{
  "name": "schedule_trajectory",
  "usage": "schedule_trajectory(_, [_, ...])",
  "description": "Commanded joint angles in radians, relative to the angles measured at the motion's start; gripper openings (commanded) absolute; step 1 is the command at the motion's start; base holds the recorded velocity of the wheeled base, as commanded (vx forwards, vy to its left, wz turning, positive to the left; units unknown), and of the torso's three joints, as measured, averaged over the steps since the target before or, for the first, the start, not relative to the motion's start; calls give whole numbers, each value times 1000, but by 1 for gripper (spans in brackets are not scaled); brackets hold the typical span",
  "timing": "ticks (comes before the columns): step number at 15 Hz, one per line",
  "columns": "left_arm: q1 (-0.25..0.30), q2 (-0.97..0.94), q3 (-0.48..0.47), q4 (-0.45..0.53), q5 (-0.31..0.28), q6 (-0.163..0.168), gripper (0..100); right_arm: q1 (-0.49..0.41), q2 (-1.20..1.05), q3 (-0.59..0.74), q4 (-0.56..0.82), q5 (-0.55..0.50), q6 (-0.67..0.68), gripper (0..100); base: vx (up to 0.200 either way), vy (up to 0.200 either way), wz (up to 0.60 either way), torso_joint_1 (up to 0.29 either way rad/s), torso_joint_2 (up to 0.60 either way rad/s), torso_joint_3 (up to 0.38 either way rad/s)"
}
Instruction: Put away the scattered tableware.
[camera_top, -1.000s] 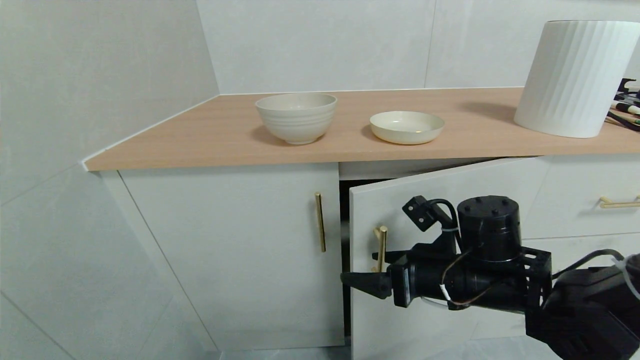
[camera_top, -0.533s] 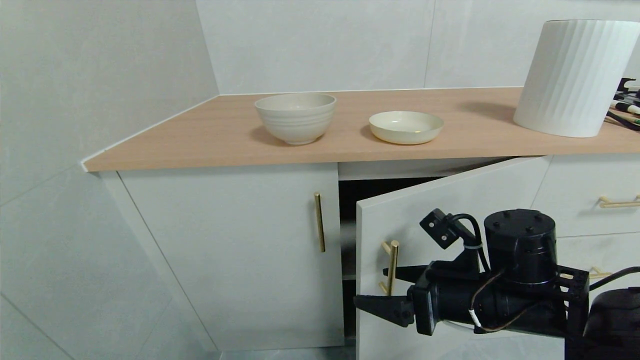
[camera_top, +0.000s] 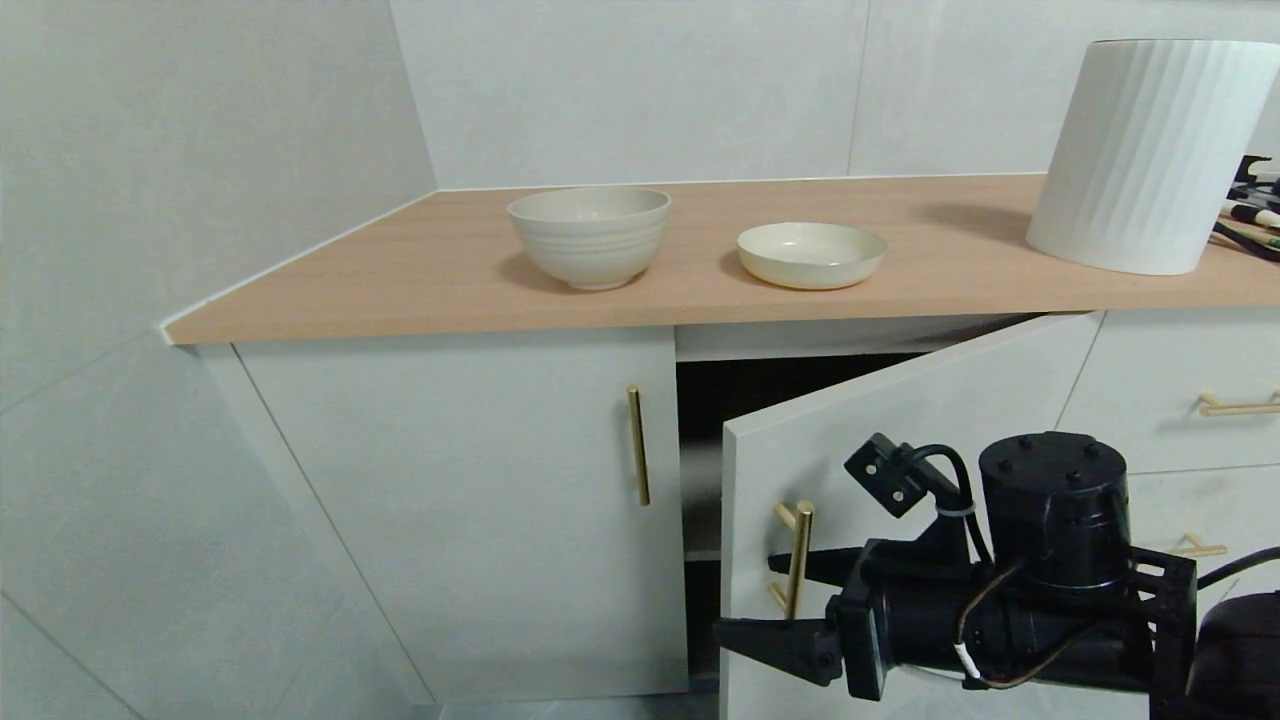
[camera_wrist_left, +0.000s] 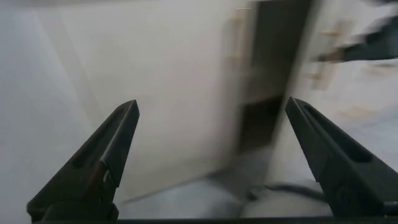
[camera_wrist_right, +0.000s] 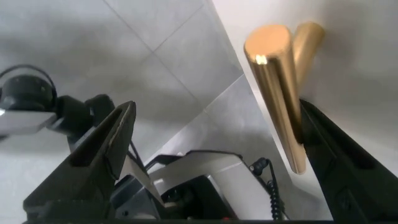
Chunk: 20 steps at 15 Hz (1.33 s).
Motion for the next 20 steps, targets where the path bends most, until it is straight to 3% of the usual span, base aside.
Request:
schedule_trajectory(1, [-2, 374, -185, 4, -175, -7, 100, 31, -23, 20, 2, 8, -1, 100, 0, 0, 0, 0, 0, 0])
schedule_trajectory(4, [-40, 654, -265, -117, -287, -5, 100, 37, -52, 35, -4, 7, -9, 100, 0, 0, 0, 0, 0, 0])
schedule_trajectory(6, [-175, 805, -285, -229, -305, -7, 100, 45, -73, 49, -18, 7, -10, 100, 0, 0, 0, 0, 0, 0])
schedule_trajectory(9, [-333, 1006, -277, -375, -305, -22, 100, 56, -92, 71, -17, 8, -10, 100, 0, 0, 0, 0, 0, 0])
schedule_trajectory(13, [-356, 1258, -276, -608, -299, -36, 100, 57, -89, 90, -18, 8, -9, 100, 0, 0, 0, 0, 0, 0])
schedule_trajectory(15, [-364, 1325, -291, -670, -299, -42, 100, 57, -86, 97, -18, 8, -7, 100, 0, 0, 0, 0, 0, 0])
schedule_trajectory(17, [-420, 1416, -328, -731, -297, -80, 100, 57, -89, 101, -18, 8, -7, 100, 0, 0, 0, 0, 0, 0])
schedule_trajectory(18, [-456, 1447, -337, -754, -297, -125, 100, 57, -93, 103, -18, 8, -7, 100, 0, 0, 0, 0, 0, 0])
schedule_trajectory(19, [-472, 1464, -334, -771, -297, -150, 100, 57, -93, 103, -18, 7, -9, 100, 0, 0, 0, 0, 0, 0])
schedule_trajectory(20, [-502, 1506, -325, -803, -291, -163, 100, 57, -93, 103, -18, 7, -7, 100, 0, 0, 0, 0, 0, 0])
